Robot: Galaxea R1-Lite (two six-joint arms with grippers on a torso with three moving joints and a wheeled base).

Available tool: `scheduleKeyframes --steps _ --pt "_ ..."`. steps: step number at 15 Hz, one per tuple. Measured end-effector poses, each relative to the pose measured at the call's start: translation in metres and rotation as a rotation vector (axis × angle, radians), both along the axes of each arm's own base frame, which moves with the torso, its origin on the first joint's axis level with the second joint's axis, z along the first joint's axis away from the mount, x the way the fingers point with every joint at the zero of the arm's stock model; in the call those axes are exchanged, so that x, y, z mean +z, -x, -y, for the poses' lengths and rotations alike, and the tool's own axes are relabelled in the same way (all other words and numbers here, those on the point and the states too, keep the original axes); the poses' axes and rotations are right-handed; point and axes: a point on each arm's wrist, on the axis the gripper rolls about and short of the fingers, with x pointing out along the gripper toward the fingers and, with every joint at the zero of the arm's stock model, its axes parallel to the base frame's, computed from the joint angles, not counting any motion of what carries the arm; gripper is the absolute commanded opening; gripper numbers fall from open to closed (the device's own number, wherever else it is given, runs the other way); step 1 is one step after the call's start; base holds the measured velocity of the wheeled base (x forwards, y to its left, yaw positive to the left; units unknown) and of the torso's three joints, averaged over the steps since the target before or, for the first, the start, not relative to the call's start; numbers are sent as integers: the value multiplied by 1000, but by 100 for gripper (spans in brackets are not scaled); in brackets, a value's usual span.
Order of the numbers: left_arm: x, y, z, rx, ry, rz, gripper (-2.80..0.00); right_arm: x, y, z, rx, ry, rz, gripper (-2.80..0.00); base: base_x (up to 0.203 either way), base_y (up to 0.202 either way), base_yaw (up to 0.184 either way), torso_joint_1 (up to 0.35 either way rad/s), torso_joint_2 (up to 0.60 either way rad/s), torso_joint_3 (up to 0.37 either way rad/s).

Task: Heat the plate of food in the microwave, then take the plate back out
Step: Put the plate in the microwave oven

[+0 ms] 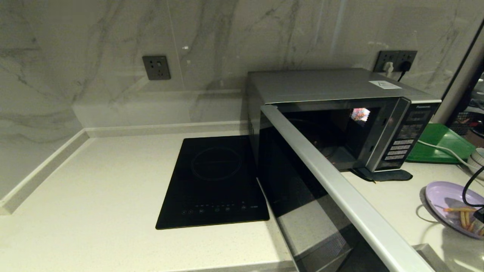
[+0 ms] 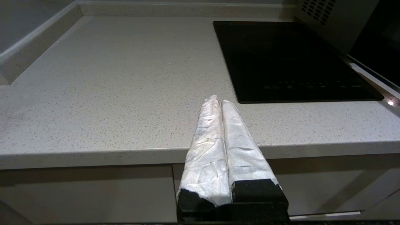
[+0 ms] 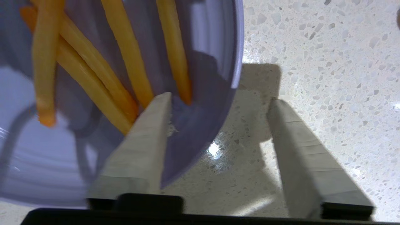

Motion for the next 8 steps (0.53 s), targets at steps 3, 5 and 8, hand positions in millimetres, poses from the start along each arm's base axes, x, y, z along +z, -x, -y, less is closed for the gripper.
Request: scheduleKeyframes --steps 3,5,8 --pt "0 0 0 0 0 0 -280 -1 0 0 -1 -4 -4 -280 0 0 0 0 0 0" --pt "0 0 0 1 0 0 -280 -1 0 0 -7 -1 1 -280 0 0 0 0 0 0" --pt "0 0 0 1 0 0 -280 -1 0 0 -23 -6 4 -280 0 0 0 0 0 0"
